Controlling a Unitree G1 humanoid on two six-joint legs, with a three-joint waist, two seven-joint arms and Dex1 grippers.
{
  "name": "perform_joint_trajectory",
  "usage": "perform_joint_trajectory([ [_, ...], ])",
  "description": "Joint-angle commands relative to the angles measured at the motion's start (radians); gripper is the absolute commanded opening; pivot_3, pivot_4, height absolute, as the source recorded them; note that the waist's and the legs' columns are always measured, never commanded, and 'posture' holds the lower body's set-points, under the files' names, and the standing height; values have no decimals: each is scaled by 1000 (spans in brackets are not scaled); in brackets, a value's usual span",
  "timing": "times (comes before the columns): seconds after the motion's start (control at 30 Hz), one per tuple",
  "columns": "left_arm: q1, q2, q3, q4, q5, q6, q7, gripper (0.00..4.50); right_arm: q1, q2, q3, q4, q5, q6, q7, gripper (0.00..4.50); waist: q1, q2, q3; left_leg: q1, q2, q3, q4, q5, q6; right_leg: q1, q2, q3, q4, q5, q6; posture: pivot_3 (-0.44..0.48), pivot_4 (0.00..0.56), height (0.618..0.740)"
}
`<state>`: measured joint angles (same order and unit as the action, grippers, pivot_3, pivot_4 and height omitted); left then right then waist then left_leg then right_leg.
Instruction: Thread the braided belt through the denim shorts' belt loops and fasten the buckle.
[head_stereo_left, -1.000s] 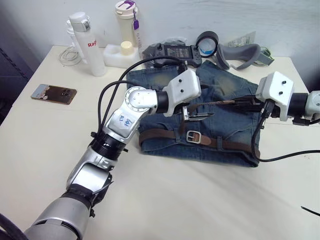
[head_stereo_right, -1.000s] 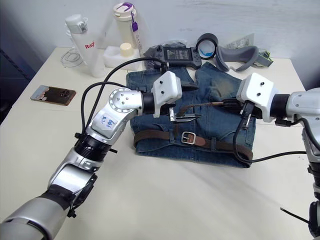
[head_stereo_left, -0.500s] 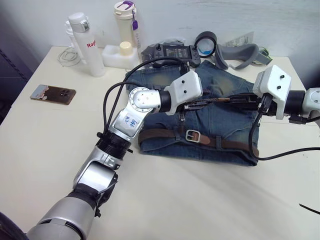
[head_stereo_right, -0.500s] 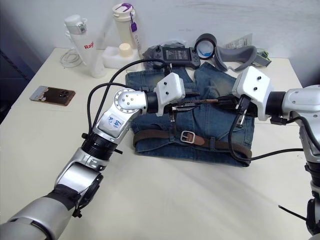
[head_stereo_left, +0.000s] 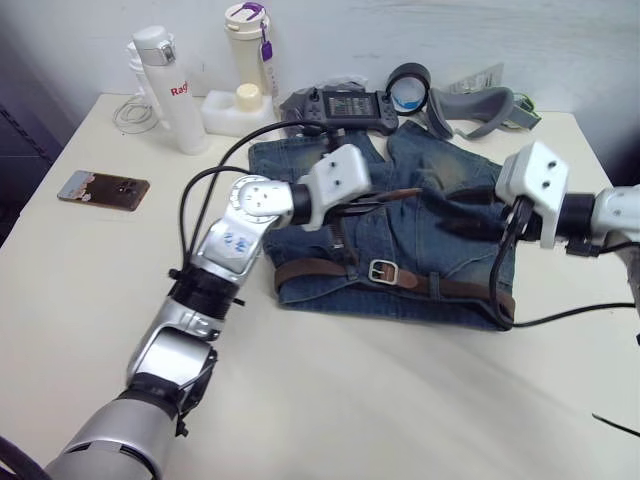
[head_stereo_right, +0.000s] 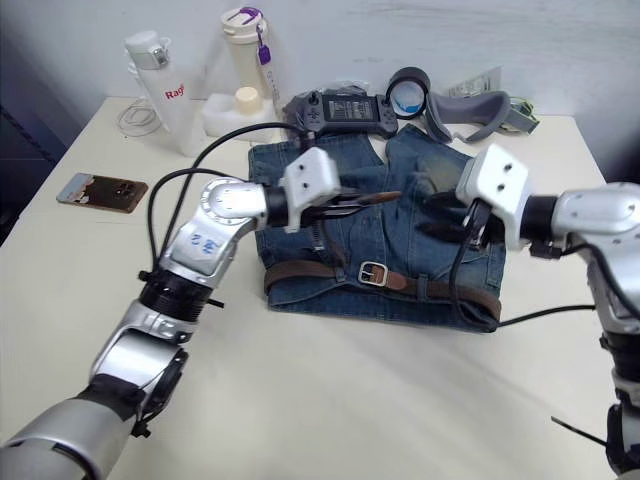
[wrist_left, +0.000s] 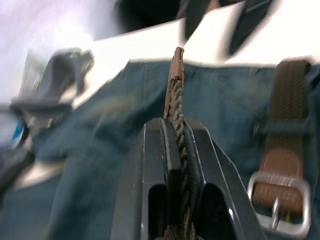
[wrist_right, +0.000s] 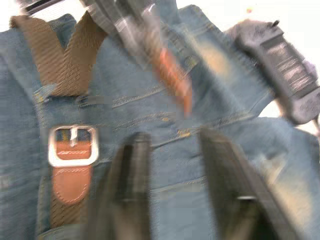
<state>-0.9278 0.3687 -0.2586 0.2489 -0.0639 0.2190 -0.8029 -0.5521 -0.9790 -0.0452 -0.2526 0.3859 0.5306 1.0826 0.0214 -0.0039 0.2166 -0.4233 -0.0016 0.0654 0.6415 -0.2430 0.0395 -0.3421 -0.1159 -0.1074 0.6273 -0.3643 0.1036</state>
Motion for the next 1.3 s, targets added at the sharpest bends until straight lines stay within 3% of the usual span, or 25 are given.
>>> perform_joint_trajectory([
  [0.03, 35, 52, 30, -56, 13, 12, -16, 0, 46, 27, 22, -109, -10, 0, -45, 3902, 2, 0, 0, 0, 0, 0, 0, 0, 0, 0, 0, 0, 0, 0, 0, 0, 150, 731],
  [0.07, 53, 69, 34, -67, 13, 17, -21, 0, 80, 33, 56, -127, -48, -21, -58, 4354, 3, 0, 0, 0, 0, 0, 1, 0, 0, 0, 0, 0, 0, 0, 0, 0, 150, 731],
  [0.1, 67, 81, 35, -76, 13, 20, -24, 0, 109, 41, 86, -138, -81, -36, -73, 4473, 4, 0, 0, 0, 0, 0, 1, 0, 0, 0, 0, 0, 0, 0, 0, 0, 150, 731],
  [0.27, 105, 97, 31, -113, 16, 35, -28, 0, 197, 68, 204, -93, -276, -182, -159, 4473, 9, 0, 0, -3, -2, -4, 5, 0, 0, 1, -1, 3, 1, 0, 0, 0, 150, 731],
  [0.67, 113, 106, 38, -108, 22, 38, -34, 0, 180, 166, 222, 10, -416, -278, -267, 4473, 2, -1, 0, -2, -1, -2, 5, 0, 0, 0, 1, 1, 2, 0, 0, 0, 150, 731],
  [0.77, 113, 114, 43, -98, 23, 31, -35, 0, 169, 185, 214, 12, -421, -279, -269, 3586, 2, -1, 0, -2, -1, -2, 5, 0, 0, 0, 1, 1, 2, 0, 0, 0, 150, 731],
  [1.0, 118, 119, 44, -95, 25, 25, -39, 0, 157, 206, 180, 4, -395, -239, -267, 281, 2, -1, 0, -2, -2, -2, 5, 0, 0, 0, 1, 1, 3, 0, 0, 0, 150, 731],
  [1.03, 120, 118, 44, -97, 25, 25, -39, 0, 156, 213, 172, 0, -380, -225, -268, 56, 2, -1, 0, -2, -2, -2, 5, 0, 0, 0, 1, 1, 2, 0, 0, 0, 150, 731],
  [1.3, 153, 90, 39, -175, -7, 91, -45, 0, 122, 292, 93, -24, -323, -60, -348, 45, 2, -1, 0, -2, -2, -2, 6, 0, 0, 0, 1, 1, 4, 0, 0, 0, 150, 731],
])
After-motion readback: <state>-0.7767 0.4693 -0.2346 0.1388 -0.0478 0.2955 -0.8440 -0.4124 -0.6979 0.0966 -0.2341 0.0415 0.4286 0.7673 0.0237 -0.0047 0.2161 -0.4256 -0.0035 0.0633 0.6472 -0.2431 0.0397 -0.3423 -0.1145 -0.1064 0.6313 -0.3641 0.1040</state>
